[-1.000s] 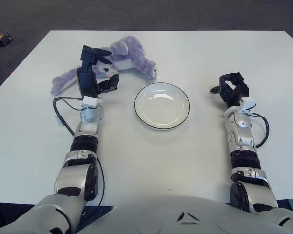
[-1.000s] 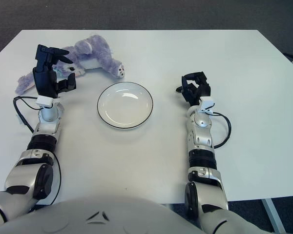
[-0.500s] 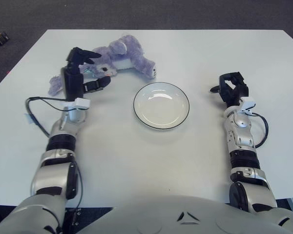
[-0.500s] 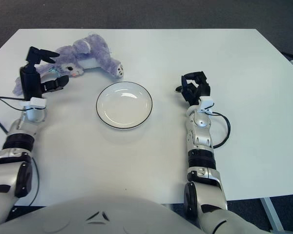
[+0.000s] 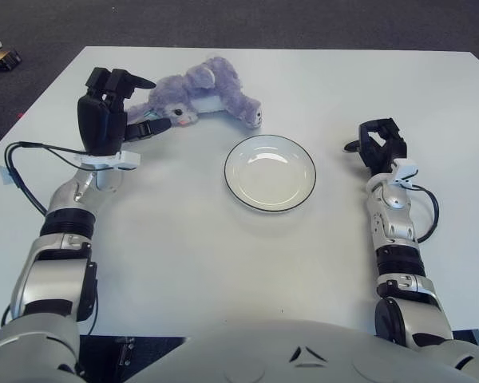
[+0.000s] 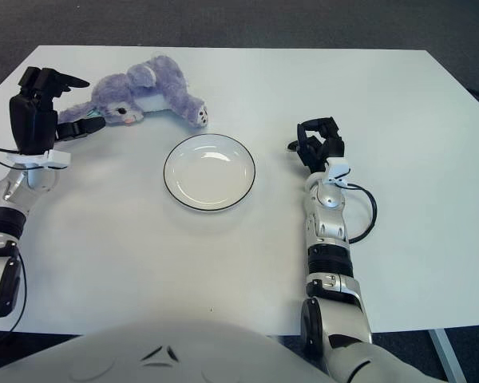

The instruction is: Put the doll into the plate.

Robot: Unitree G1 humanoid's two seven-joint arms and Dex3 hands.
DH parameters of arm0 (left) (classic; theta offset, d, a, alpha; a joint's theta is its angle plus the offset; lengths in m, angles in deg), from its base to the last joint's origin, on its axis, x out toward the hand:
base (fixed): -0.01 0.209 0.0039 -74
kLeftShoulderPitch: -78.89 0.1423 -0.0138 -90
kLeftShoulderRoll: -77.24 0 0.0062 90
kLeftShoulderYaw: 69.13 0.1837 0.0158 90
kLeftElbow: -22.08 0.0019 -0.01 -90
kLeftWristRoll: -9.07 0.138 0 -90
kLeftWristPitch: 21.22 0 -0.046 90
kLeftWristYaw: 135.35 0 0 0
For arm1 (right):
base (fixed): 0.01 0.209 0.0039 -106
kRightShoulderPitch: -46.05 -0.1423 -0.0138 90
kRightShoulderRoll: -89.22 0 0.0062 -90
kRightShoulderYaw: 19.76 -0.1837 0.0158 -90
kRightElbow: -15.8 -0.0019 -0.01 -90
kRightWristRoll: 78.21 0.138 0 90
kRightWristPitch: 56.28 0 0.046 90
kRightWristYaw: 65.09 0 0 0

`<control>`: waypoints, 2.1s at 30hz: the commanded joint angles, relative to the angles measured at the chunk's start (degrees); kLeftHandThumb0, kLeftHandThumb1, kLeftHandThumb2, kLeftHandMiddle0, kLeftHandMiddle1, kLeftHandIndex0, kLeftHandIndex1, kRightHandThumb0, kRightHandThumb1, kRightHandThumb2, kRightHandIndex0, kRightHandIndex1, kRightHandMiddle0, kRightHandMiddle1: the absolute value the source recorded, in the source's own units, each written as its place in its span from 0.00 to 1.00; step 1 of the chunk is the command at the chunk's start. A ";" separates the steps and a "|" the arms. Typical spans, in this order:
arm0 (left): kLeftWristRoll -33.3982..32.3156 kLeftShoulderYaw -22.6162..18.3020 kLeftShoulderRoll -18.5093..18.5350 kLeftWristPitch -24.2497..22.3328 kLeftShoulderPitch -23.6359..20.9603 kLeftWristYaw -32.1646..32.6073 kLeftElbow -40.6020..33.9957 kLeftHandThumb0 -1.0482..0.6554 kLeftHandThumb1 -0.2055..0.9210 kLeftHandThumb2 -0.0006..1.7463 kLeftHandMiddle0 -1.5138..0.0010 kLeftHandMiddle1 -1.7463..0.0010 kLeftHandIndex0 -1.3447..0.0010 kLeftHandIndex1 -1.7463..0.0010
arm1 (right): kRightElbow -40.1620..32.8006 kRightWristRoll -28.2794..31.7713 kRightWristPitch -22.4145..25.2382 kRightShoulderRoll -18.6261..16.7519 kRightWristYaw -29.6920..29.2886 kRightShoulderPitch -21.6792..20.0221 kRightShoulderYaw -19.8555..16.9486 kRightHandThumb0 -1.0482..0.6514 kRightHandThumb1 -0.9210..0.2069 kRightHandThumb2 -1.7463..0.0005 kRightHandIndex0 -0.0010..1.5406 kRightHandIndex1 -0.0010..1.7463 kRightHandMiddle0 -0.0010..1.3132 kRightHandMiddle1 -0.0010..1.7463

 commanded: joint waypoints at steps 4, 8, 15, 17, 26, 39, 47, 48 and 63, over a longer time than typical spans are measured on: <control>-2.11 1.87 1.22 -1.20 -1.76 -1.62 0.82 0.35 1.00 0.11 0.69 0.71 0.79 0.58 | 0.85 0.42 0.83 -0.61 0.03 1.36 0.05 0.41 0.00 0.79 0.47 0.79 0.28 0.90; -3.02 2.52 1.48 -1.56 -2.41 -2.53 1.34 0.34 1.00 0.11 0.68 0.75 0.80 0.58 | 0.73 0.36 0.86 -0.74 -0.02 1.45 0.12 0.41 0.00 0.79 0.47 0.79 0.28 0.90; -4.66 3.47 1.81 -1.92 -3.42 -4.87 2.48 0.34 1.00 0.09 0.65 0.90 0.82 0.59 | 1.01 0.34 0.68 -0.85 0.00 1.49 0.19 0.41 0.00 0.79 0.48 0.79 0.28 0.90; -5.03 3.67 1.89 -1.92 -3.60 -5.30 2.67 0.33 1.00 0.09 0.65 0.92 0.83 0.60 | 1.01 0.31 0.68 -0.87 -0.02 1.50 0.20 0.41 0.00 0.79 0.48 0.79 0.28 0.90; -7.24 4.59 1.44 -1.23 -5.54 -8.07 4.74 0.33 1.00 0.08 0.65 0.97 0.83 0.63 | 1.00 0.26 0.68 -0.96 -0.05 1.53 0.25 0.41 0.00 0.80 0.48 0.79 0.28 0.90; -14.84 5.43 -0.58 0.20 -10.17 -19.81 9.38 0.28 1.00 0.01 0.78 1.00 0.88 0.66 | 0.80 0.24 0.85 -1.21 -0.19 1.67 0.37 0.41 0.00 0.80 0.48 0.79 0.29 0.90; -17.58 5.79 -2.52 -1.22 -12.83 -25.67 11.87 0.25 0.94 0.00 0.84 1.00 0.92 0.82 | 0.51 0.37 1.13 -1.28 -0.17 1.84 0.35 0.41 0.00 0.80 0.47 0.79 0.29 0.90; -17.66 5.78 -2.54 -1.24 -12.88 -25.81 11.91 0.25 0.94 0.00 0.84 1.00 0.92 0.82 | 0.50 0.37 1.13 -1.29 -0.17 1.84 0.34 0.41 0.00 0.80 0.47 0.79 0.29 0.90; -12.52 10.81 -2.24 -3.75 -18.55 -24.66 17.02 0.19 0.89 0.00 0.90 1.00 0.93 0.87 | -0.19 0.71 1.67 -1.47 -0.06 2.15 0.14 0.41 0.00 0.80 0.47 0.79 0.29 0.90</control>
